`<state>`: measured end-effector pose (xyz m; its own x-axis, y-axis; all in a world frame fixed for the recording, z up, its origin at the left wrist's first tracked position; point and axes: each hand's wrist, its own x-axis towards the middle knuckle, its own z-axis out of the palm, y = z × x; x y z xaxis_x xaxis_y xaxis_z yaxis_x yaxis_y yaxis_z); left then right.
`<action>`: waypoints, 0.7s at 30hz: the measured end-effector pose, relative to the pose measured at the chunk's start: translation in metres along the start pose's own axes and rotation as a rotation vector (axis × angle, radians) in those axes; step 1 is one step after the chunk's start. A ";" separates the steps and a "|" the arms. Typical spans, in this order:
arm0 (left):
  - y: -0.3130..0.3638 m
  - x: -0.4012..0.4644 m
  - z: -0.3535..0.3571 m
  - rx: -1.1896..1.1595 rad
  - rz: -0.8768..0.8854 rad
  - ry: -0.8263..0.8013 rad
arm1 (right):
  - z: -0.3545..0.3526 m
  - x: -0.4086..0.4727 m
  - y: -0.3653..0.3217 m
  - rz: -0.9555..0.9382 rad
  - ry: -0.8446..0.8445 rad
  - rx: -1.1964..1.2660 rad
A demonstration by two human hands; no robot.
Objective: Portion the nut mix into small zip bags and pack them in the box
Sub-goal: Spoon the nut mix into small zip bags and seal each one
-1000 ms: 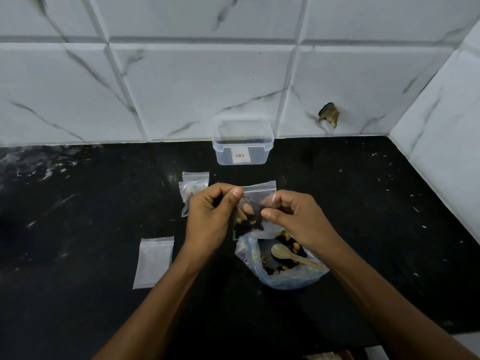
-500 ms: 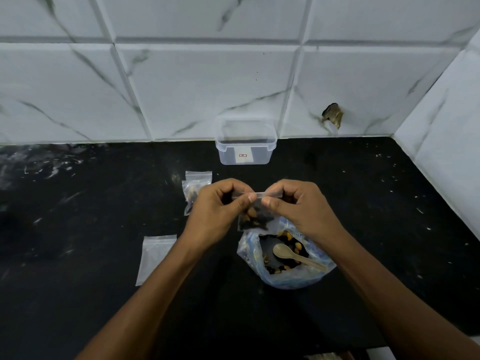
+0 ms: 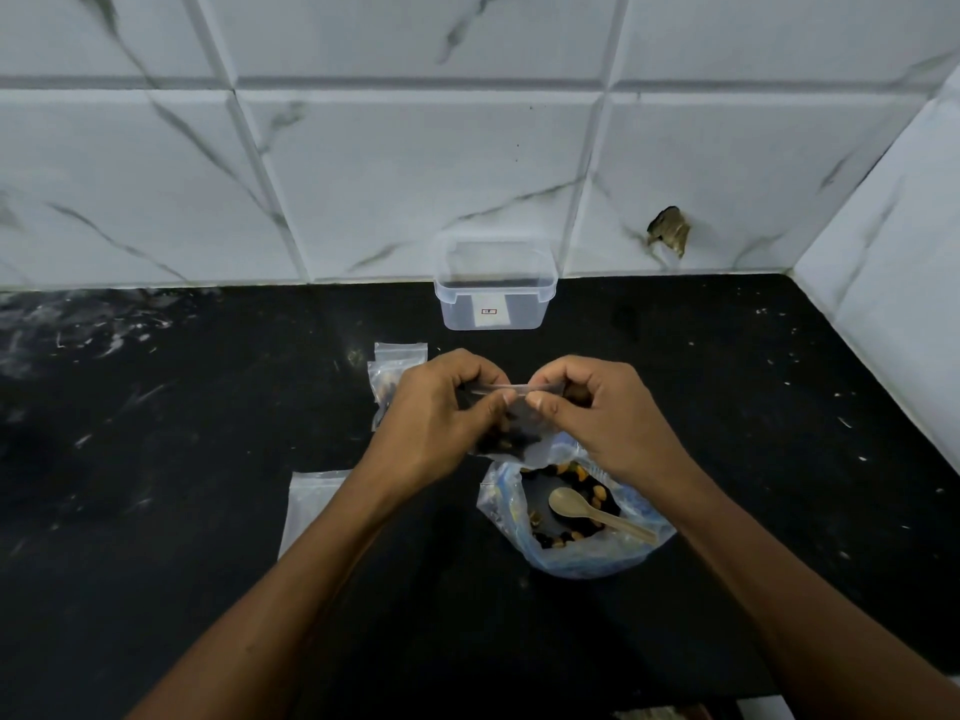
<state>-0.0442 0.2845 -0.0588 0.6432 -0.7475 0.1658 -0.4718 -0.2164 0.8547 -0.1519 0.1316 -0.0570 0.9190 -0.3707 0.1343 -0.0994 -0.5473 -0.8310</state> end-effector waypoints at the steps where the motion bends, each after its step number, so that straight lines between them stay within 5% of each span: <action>1: -0.001 0.000 0.000 -0.012 -0.008 -0.006 | 0.000 0.000 0.001 -0.009 0.003 -0.016; 21: -0.059 -0.033 -0.025 -0.175 -0.251 0.125 | 0.054 0.017 0.011 0.237 -0.104 0.232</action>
<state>-0.0230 0.3373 -0.1023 0.8005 -0.5992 -0.0112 -0.1851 -0.2650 0.9463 -0.1171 0.1602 -0.0928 0.9160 -0.3818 -0.1235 -0.2367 -0.2656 -0.9346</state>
